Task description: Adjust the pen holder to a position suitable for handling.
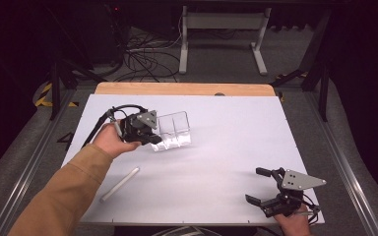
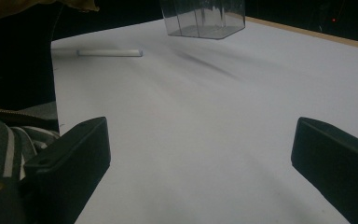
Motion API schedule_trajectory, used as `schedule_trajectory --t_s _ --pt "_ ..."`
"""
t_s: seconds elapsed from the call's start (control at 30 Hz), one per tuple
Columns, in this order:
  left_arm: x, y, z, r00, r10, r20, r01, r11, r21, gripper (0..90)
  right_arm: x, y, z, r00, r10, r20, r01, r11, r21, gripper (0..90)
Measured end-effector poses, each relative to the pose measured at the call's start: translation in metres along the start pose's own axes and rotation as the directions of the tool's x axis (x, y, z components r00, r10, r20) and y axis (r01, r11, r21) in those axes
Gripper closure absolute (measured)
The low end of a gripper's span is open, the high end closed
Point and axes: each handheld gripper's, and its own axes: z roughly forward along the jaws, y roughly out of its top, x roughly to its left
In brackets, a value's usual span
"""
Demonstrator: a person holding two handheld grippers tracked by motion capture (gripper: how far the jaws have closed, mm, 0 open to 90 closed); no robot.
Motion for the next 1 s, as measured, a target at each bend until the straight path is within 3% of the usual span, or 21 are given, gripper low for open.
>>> schedule_trajectory --t_s 0.23,0.5,0.57,0.7,0.87,1.0 --pt "-0.018 0.015 0.021 0.9958 0.047 0.079 -0.048 0.9988 0.01 87.7 0.0 0.0 -0.001 1.0 -0.002 -0.002 0.002 1.0 -0.004 5.2" --pt "-0.022 0.013 0.04 0.9891 0.06 0.135 -0.069 0.9953 0.068 87.7 0.0 0.0 -0.001 1.0 -0.001 -0.003 0.001 1.0 -0.004 5.2" --pt "-0.021 0.012 0.044 0.9884 0.058 0.141 -0.07 0.9937 0.087 87.7 0.0 0.0 0.0 1.0 0.001 -0.004 -0.001 1.0 -0.004 5.2" --pt "-0.022 0.013 0.044 0.9886 0.06 0.138 -0.072 0.9942 0.08 87.5 0.0 0.0 -0.001 1.0 -0.002 -0.002 0.002 1.0 -0.004 5.2" --pt "-0.024 0.015 0.045 0.9833 0.116 0.14 -0.131 0.9867 0.096 87.3 0.0 0.0 0.0 1.0 0.0 -0.005 0.0 1.0 -0.001 5.2" --pt "-0.024 0.016 0.046 0.9854 0.101 0.137 -0.115 0.9884 0.099 87.1 0.0 0.0 0.0 1.0 -0.001 -0.005 0.001 1.0 -0.002 5.2"
